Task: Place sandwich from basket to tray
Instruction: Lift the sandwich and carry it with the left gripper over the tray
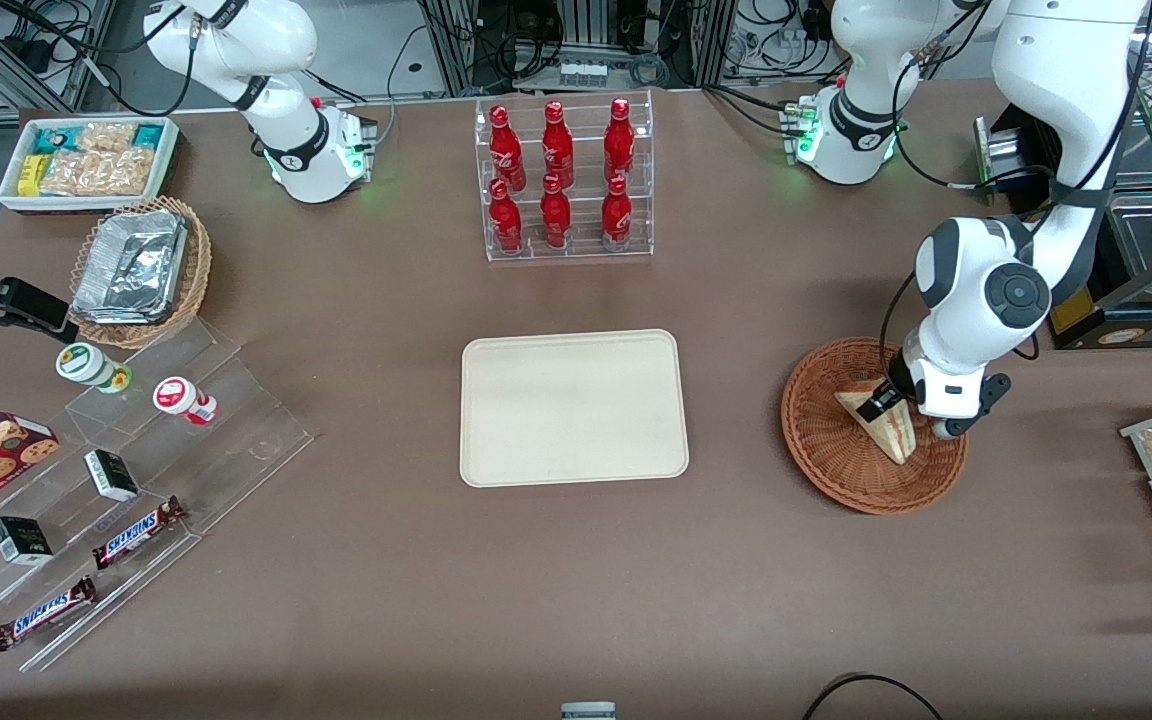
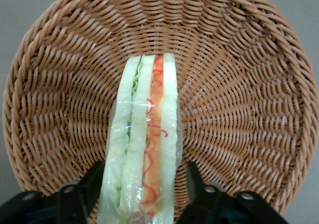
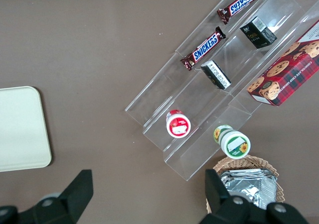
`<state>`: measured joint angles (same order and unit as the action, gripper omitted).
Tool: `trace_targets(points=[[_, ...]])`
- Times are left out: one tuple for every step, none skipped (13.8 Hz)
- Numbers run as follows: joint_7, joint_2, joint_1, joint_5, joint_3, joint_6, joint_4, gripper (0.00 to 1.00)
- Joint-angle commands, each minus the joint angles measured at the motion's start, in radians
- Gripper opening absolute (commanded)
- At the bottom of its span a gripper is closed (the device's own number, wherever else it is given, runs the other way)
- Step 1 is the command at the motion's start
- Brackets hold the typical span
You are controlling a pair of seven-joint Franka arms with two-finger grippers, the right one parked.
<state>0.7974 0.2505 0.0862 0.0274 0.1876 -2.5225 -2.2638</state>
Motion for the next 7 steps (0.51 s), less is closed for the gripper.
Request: trace_targets(points=[[0.011, -0.011, 0.010, -0.006, 0.010, -0.009, -0.005, 0.00], [0.011, -0.017, 0.010, -0.006, 0.010, 0.004, -0.002, 0.00], [0.009, -0.032, 0.009, -0.001, 0.012, 0.028, 0.001, 0.00], [0.009, -0.049, 0.007, 0.002, 0.012, 0.057, 0.007, 0.00], [0.005, -0.063, 0.004, 0.002, 0.015, 0.088, 0.019, 0.00], [0.002, -0.072, 0.001, 0.002, 0.019, 0.134, 0.047, 0.00], [0.002, -0.073, -0.005, 0.000, 0.032, 0.195, 0.094, 0.00]])
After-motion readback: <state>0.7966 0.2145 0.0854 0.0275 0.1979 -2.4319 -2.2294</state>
